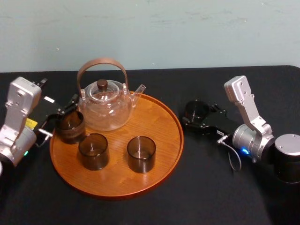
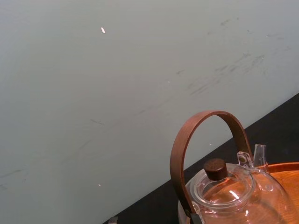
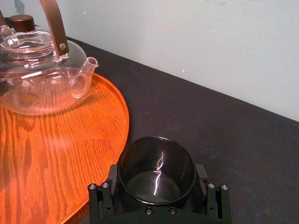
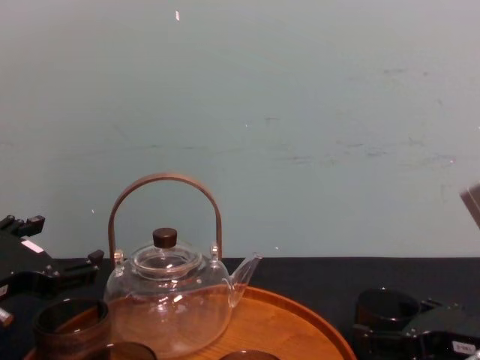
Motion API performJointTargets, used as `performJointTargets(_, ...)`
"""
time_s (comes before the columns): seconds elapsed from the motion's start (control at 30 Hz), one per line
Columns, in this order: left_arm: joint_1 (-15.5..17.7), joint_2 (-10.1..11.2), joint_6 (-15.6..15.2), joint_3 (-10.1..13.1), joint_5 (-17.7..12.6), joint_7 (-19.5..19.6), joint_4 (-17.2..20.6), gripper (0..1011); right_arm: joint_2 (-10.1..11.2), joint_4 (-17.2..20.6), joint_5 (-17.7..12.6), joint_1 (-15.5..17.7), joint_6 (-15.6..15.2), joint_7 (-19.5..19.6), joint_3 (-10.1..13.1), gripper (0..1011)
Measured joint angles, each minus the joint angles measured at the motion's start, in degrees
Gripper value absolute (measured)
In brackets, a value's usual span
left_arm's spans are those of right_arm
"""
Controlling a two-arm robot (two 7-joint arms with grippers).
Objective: Pick up the glass from the table and place it on the tray.
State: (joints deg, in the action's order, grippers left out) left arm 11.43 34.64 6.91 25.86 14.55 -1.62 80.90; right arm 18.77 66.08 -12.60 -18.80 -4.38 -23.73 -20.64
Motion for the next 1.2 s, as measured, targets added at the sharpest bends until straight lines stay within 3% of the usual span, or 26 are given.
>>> performJointTargets(0.7,0.0,0.0,0.0,0.0,0.0,0.0,0.0,1001,-0.2,-0.5,0.2,-0.2,0.0,0.1,-0.1,997)
performJointTargets(0.87,0.0,0.0,0.0,0.0,0.0,0.0,0.0,1002,-0.2,-0.5,0.2,-0.2,0.0,0.1,0.0,905)
performJointTargets(1.2,0.0,0.0,0.0,0.0,0.0,0.0,0.0,1001,-0.1,-0.5,0.2,-0.2,0.1,0.1,0.0,904)
